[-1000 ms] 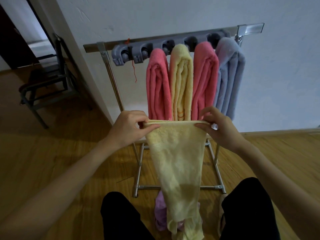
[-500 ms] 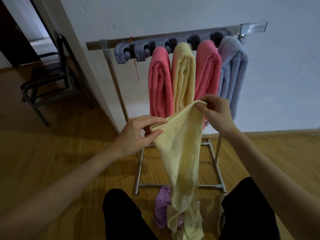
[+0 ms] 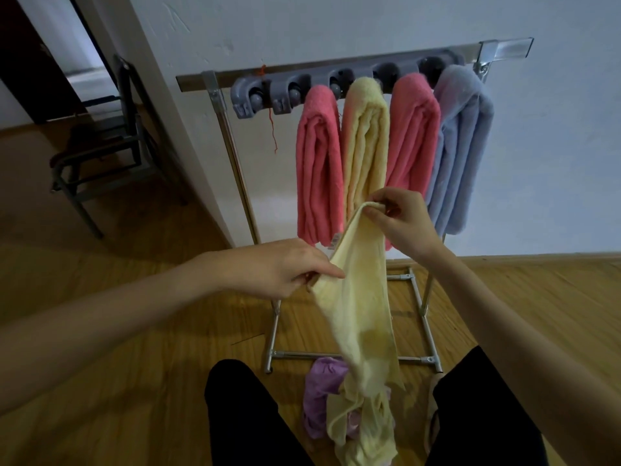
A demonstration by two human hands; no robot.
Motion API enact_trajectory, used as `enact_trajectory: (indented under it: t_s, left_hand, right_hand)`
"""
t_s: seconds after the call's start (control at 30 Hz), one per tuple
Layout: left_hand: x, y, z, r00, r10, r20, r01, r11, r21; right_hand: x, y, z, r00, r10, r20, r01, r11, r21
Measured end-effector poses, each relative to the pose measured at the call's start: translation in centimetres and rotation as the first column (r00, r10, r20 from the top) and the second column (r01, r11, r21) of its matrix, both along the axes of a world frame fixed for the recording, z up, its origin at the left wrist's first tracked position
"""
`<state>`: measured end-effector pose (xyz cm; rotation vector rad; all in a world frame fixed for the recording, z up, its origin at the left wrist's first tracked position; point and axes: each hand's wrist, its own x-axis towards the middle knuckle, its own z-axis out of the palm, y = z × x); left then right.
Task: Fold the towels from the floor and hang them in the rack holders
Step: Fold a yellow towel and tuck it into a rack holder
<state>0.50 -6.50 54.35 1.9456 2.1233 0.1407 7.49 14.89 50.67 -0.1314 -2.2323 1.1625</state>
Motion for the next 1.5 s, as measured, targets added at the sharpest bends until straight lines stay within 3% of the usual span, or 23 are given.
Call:
enact_trajectory:
  t_s: [0.1,0.2,0.37,0.47,0.57,0.73,0.87,1.07,1.2,1.4,1.5]
  left_hand:
    - [0.3,0.4,-0.3,0.972,-0.135,-0.192,0.165,0.976,0.145]
    - [0.6,0.5,-0.1,0.914,-0.128,-0.385,0.224,0.951,0.214]
    - [0.6,0.9,0.1,0.830,-0.150,-0.537,0.332,0.907,0.260]
    - [0.5,1.1,0.2,0.830,-0.167,-0.532,0.341,0.907,0.247]
    - [0.0,1.3,0.1,0.861,-0.016,-0.508,0.219,0.914,0.341]
    - [0.0,2.1,-0.4,0.944,0.246,-0.219,-0.077,0.810,0.581]
    - [0.3,2.6,-0.9,0.940,0.313,-0.134,-0.162,0.757,0.634]
    - [0.3,3.0,-0.7,0.941,0.323,-0.100,-0.189,0.748,0.636]
    - [0.5,3.1,-0.7,0.915,0.360,-0.182,-0.164,0.745,0.647]
    - [0.6,3.2,-0.6,0.882,0.443,-0.163,-0.222,0.694,0.685]
    - [0.7,3.3,-0.3,0.868,0.474,-0.149,-0.243,0.667,0.705]
  right_hand:
    - [0.0,-0.1,-0.1,1.000,0.007,0.000,-0.007,1.000,0.002]
    - [0.0,0.1,-0.1,1.000,-0.001,-0.004,0.001,1.000,0.010]
    - [0.2,0.3,0.0,1.000,-0.017,0.008,0.017,1.000,0.006]
    - [0.5,0.0,0.3,0.999,-0.035,0.002,0.035,0.999,0.027]
    - [1.2,-0.6,0.8,1.000,0.004,0.007,-0.004,1.000,-0.030]
    - [1.9,-1.2,1.7,0.998,0.067,0.004,-0.066,0.994,-0.088]
    - [2.0,-1.1,1.9,0.994,0.106,-0.004,-0.105,0.975,-0.197]
    - [2.1,-1.2,2.0,0.977,0.214,-0.017,-0.211,0.945,-0.250]
    - [2.2,-1.3,2.0,0.969,0.242,-0.044,-0.246,0.945,-0.216]
    - [2.3,-1.2,2.0,0.936,0.352,-0.016,-0.345,0.904,-0.254]
    - [2.3,-1.4,2.1,0.934,0.356,-0.027,-0.354,0.915,-0.195]
